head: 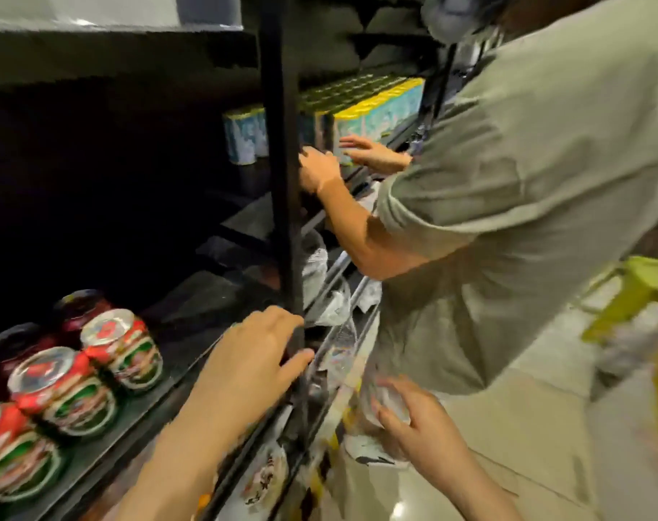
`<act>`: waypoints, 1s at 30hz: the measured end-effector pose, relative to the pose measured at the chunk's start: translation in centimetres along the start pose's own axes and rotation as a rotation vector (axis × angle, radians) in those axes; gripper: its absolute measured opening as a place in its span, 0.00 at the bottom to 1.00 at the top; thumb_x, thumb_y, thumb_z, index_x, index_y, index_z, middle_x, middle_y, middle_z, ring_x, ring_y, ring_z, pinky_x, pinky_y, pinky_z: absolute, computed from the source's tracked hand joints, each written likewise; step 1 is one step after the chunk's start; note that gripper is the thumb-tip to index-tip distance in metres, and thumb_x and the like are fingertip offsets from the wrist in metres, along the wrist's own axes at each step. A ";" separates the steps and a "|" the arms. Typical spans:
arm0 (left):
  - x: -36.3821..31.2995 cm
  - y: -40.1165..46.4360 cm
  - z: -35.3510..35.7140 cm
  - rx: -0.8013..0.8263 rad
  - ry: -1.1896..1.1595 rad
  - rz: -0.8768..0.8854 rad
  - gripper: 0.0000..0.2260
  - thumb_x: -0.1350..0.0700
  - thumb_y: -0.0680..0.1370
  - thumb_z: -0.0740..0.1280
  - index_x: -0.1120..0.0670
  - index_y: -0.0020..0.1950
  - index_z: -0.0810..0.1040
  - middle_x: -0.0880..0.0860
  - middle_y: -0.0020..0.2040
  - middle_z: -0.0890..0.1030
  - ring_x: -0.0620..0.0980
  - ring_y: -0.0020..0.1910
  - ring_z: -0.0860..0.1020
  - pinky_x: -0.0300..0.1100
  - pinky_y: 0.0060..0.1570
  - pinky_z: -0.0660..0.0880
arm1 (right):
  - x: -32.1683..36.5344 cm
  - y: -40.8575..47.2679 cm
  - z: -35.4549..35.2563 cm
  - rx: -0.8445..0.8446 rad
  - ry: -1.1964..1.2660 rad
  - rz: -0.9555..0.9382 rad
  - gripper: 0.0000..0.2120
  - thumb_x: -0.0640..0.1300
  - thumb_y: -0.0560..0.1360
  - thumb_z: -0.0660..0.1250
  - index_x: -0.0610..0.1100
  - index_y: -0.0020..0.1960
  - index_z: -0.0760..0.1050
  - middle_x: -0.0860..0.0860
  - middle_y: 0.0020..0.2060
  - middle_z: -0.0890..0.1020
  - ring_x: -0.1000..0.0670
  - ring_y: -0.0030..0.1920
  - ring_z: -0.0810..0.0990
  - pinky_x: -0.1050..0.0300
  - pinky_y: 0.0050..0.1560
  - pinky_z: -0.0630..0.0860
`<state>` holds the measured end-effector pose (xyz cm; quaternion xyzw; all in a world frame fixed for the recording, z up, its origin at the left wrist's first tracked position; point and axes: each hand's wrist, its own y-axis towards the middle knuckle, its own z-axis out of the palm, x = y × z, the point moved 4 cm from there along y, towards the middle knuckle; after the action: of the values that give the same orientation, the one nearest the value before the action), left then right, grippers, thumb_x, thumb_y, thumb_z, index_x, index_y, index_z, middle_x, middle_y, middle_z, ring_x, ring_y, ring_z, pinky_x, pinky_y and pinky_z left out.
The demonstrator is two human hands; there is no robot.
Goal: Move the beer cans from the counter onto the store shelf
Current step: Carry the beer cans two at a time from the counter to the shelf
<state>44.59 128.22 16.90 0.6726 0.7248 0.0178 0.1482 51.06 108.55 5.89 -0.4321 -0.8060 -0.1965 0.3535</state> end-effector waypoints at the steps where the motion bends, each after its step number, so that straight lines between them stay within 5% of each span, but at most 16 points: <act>1: -2.6 0.4 1.2 0.034 -0.030 0.077 0.22 0.39 0.79 0.55 0.46 0.71 0.64 0.44 0.66 0.68 0.44 0.62 0.70 0.38 0.58 0.68 | -1.6 -2.7 -1.7 -0.053 0.011 0.054 0.14 0.58 0.74 0.62 0.59 0.59 0.71 0.62 0.58 0.75 0.61 0.60 0.73 0.74 0.55 0.64; 5: -13.8 -0.3 6.0 0.164 -0.155 0.361 0.20 0.42 0.78 0.58 0.47 0.68 0.69 0.44 0.63 0.72 0.44 0.62 0.72 0.36 0.57 0.68 | -7.3 -15.9 -7.8 -0.302 -0.023 0.286 0.15 0.61 0.71 0.59 0.61 0.56 0.70 0.65 0.56 0.76 0.69 0.58 0.71 0.78 0.56 0.62; 9: -26.6 -4.4 9.0 0.338 -0.306 0.653 0.18 0.39 0.70 0.55 0.44 0.55 0.74 0.44 0.48 0.80 0.42 0.47 0.78 0.34 0.42 0.73 | -10.7 -31.0 -11.8 -0.542 -0.077 0.559 0.10 0.54 0.77 0.63 0.60 0.57 0.69 0.70 0.54 0.72 0.73 0.53 0.69 0.79 0.53 0.62; 13: -38.7 -12.2 11.7 0.471 -0.361 0.917 0.35 0.33 0.67 0.44 0.47 0.67 0.69 0.43 0.63 0.72 0.44 0.63 0.71 0.39 0.60 0.69 | -12.1 -46.6 -12.0 -0.763 -0.046 0.862 0.09 0.55 0.76 0.64 0.63 0.56 0.70 0.70 0.54 0.74 0.63 0.52 0.75 0.65 0.55 0.71; 16: -46.0 -18.7 13.4 0.596 -0.380 1.092 0.26 0.35 0.76 0.51 0.44 0.71 0.63 0.41 0.68 0.67 0.42 0.67 0.66 0.39 0.64 0.64 | -11.8 -56.4 -11.1 -0.919 0.009 1.042 0.08 0.54 0.77 0.63 0.64 0.55 0.69 0.68 0.52 0.74 0.64 0.52 0.73 0.70 0.49 0.69; 23: -57.4 -27.8 16.3 0.831 -0.334 1.242 0.22 0.40 0.78 0.57 0.42 0.72 0.62 0.38 0.68 0.67 0.38 0.65 0.66 0.34 0.60 0.65 | -12.5 -70.2 -10.3 -1.166 0.134 1.248 0.08 0.51 0.77 0.65 0.61 0.55 0.73 0.66 0.53 0.77 0.65 0.54 0.75 0.71 0.48 0.68; 30: -70.8 -28.7 21.0 0.884 -0.340 1.227 0.23 0.39 0.77 0.58 0.43 0.71 0.64 0.40 0.69 0.67 0.40 0.66 0.67 0.38 0.63 0.67 | -19.8 -76.4 -17.9 -1.237 0.185 1.242 0.11 0.52 0.78 0.63 0.59 0.59 0.72 0.66 0.55 0.75 0.63 0.58 0.72 0.67 0.56 0.68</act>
<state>25.38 52.42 3.86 0.9439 0.1296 -0.2976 -0.0610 1.85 44.46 2.44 -0.8885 -0.1429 -0.4044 0.1631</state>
